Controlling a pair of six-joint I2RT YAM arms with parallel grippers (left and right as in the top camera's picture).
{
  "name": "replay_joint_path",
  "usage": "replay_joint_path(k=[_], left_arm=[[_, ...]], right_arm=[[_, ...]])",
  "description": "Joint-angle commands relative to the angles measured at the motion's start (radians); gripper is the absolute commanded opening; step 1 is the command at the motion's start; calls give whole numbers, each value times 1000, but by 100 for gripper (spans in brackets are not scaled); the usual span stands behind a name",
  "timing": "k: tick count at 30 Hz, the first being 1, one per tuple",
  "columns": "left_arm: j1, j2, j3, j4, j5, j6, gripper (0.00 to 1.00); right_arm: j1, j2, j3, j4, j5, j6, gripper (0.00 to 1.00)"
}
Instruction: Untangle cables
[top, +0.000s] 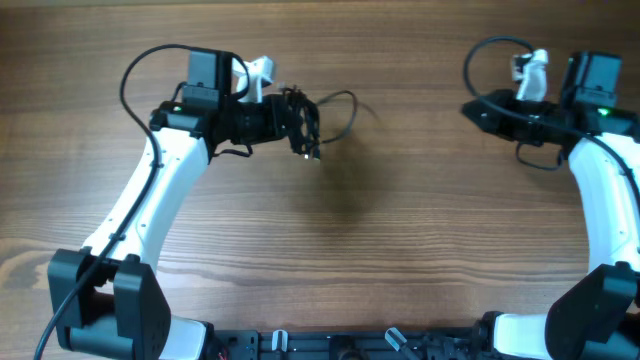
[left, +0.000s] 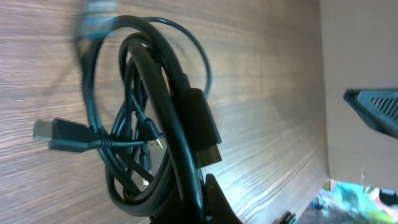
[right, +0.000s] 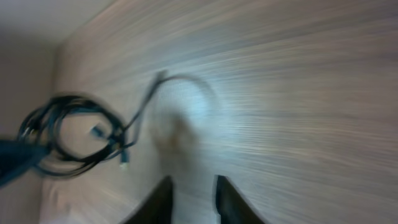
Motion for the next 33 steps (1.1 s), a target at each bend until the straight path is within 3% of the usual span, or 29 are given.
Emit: replay_joint_path(k=[1, 7, 9, 13, 15, 24, 33], left_arm=[[-39, -14, 11, 10, 35, 24, 4], [-40, -14, 11, 161, 289, 21, 4], [-40, -14, 11, 220, 337, -38, 4], [-40, -14, 11, 236, 279, -195, 4], [-40, -14, 11, 237, 247, -249, 4], [-41, -14, 11, 203, 14, -269, 4], [-41, -14, 11, 199, -19, -274, 4]], right_arm=[[76, -6, 11, 16, -101, -68, 40], [238, -6, 11, 89, -107, -50, 48], [289, -6, 11, 116, -107, -50, 50], [343, -6, 11, 134, -71, -43, 53], [362, -6, 11, 133, 16, 50, 53], [449, -5, 11, 101, 291, 526, 58], [563, 72, 10, 135, 462, 705, 61]])
